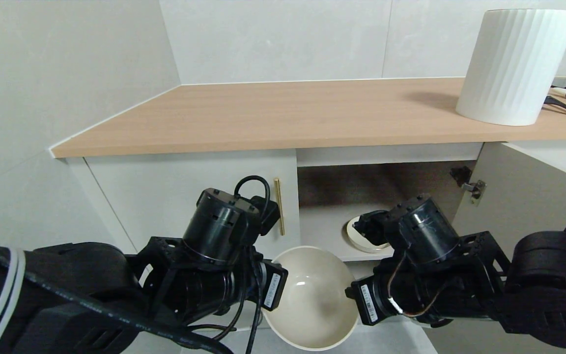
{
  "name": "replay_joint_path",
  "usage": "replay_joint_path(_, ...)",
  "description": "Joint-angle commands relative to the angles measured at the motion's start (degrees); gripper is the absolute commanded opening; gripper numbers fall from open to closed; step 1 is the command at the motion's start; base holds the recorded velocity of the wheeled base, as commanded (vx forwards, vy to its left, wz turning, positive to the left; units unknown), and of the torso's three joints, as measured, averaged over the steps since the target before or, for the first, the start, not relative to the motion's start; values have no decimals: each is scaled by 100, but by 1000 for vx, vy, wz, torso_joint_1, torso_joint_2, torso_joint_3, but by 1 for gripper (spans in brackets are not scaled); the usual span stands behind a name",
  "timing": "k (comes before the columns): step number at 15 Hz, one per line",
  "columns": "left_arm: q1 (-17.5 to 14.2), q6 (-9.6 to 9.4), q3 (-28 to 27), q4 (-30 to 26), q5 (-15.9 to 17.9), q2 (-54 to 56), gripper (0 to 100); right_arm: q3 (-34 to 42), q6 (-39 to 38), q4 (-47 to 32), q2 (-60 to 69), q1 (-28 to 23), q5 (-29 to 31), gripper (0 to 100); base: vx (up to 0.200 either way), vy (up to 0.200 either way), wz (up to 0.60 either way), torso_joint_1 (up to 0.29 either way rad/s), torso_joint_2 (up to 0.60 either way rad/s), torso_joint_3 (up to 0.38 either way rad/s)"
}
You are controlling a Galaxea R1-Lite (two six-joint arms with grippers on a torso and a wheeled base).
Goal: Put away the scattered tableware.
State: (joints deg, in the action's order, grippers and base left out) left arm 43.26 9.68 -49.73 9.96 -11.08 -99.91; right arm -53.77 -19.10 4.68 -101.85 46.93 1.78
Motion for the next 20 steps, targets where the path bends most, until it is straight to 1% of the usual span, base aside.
replay_joint_path(1,-2,-1,7,-3,1,-46,0,-2,12,-2,-28,9,-20,0,0,0,0,0,0,0)
replay_joint_path(3,-2,-1,7,-3,-8,-72,0,7,12,-2,-28,9,15,0,0,0,0,0,0,0)
replay_joint_path(4,-2,-1,16,-3,-17,-72,100,7,12,-2,-28,9,24,0,0,0,0,0,0,0)
replay_joint_path(6,-2,16,16,15,-26,-37,100,25,12,-2,-19,9,24,0,0,0,0,0,0,0)
replay_joint_path(7,-11,16,33,15,-34,-11,100,51,3,-11,-45,-35,191,0,0,0,0,0,0,0)
replay_joint_path(10,-20,34,24,24,-342,77,100,-98,-208,-11,-414,-554,393,0,0,0,0,0,0,0)
replay_joint_path(13,-29,34,24,24,-342,139,100,-731,-656,-46,-1126,-1222,798,0,0,0,0,0,0,0)
replay_joint_path(15,-37,34,24,24,-351,139,100,-1364,-1219,-213,-1680,-1652,1000,0,0,0,0,0,0,0)
replay_joint_path(17,-37,34,24,24,-351,139,100,-2199,-1816,-881,-2172,-1907,1466,0,0,0,0,0,0,0)
replay_joint_path(18,-37,34,24,24,-351,139,100,-2480,-2054,-1048,-2322,-2004,1545,0,0,0,0,0,0,0)
replay_joint_path(20,-46,43,24,24,-351,139,100,-2779,-2282,-1083,-2541,-2206,1571,0,0,0,0,0,0,0)
